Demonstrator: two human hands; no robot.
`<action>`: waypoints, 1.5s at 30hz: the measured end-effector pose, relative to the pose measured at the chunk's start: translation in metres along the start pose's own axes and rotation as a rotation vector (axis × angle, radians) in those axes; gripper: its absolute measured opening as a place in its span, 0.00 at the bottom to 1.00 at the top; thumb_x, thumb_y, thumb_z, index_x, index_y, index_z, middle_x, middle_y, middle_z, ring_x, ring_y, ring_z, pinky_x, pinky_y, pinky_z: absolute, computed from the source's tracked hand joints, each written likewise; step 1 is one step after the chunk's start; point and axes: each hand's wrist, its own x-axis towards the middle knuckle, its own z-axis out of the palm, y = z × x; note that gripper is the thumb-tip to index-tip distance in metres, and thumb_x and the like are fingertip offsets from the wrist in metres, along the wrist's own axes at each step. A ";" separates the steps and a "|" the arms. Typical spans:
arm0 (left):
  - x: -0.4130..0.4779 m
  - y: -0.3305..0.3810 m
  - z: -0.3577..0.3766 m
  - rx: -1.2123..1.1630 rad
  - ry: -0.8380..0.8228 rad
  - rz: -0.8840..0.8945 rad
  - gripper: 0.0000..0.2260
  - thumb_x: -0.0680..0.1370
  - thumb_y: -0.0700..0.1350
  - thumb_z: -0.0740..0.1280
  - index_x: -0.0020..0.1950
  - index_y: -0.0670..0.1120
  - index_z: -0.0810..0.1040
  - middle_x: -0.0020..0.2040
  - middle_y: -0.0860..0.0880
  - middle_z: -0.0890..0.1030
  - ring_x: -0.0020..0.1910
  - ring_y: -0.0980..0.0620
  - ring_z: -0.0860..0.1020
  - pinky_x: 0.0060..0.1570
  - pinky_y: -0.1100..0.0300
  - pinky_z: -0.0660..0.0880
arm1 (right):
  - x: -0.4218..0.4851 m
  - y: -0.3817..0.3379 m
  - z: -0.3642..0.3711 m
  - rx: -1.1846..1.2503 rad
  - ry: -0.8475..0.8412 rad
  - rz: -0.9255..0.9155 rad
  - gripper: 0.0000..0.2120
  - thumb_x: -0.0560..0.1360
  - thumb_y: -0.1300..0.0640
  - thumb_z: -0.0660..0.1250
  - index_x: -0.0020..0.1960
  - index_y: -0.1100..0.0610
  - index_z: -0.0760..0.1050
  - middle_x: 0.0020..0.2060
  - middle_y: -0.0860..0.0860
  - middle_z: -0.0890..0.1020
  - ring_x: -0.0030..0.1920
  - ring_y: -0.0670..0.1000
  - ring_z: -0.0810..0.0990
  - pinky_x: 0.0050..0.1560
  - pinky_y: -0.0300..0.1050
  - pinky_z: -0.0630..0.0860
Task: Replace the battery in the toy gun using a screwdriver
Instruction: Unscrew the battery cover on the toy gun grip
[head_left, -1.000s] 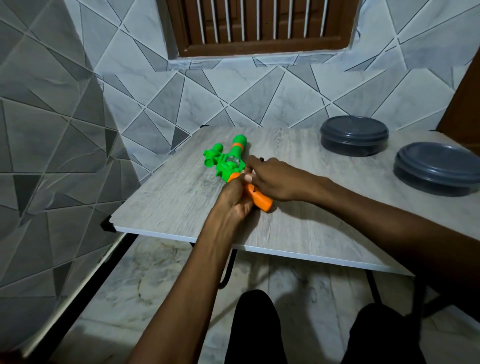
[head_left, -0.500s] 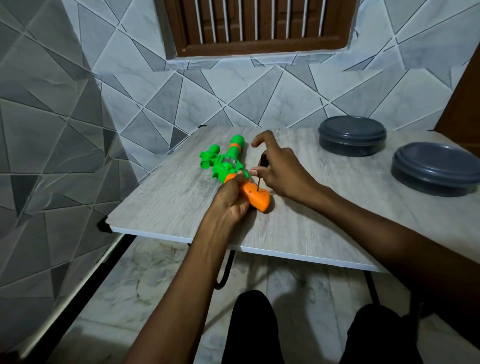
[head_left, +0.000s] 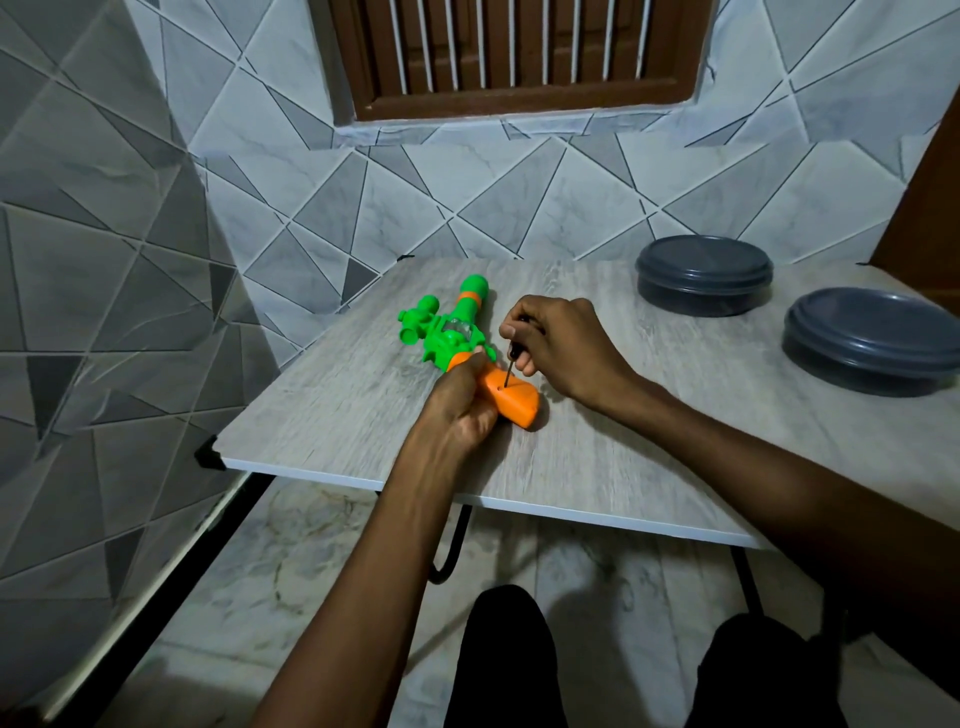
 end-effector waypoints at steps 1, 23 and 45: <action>0.000 0.000 0.000 -0.008 -0.003 0.004 0.09 0.81 0.37 0.60 0.60 0.43 0.73 0.54 0.42 0.72 0.56 0.46 0.69 0.69 0.49 0.64 | 0.000 0.000 0.001 0.001 0.003 -0.004 0.07 0.78 0.58 0.65 0.43 0.61 0.78 0.30 0.55 0.83 0.28 0.48 0.82 0.39 0.45 0.81; -0.019 0.002 0.005 -0.009 -0.111 -0.016 0.08 0.84 0.41 0.56 0.52 0.40 0.73 0.40 0.42 0.78 0.28 0.49 0.80 0.33 0.56 0.79 | 0.000 0.003 0.004 -0.011 -0.011 -0.038 0.07 0.77 0.58 0.67 0.45 0.61 0.79 0.31 0.56 0.84 0.30 0.49 0.84 0.42 0.49 0.82; -0.023 0.003 0.006 -0.006 -0.098 -0.022 0.10 0.83 0.37 0.56 0.62 0.43 0.71 0.54 0.41 0.77 0.48 0.48 0.76 0.62 0.48 0.70 | 0.010 -0.017 -0.003 -0.587 -0.414 -0.110 0.10 0.77 0.59 0.57 0.56 0.61 0.71 0.51 0.63 0.79 0.52 0.65 0.77 0.48 0.53 0.74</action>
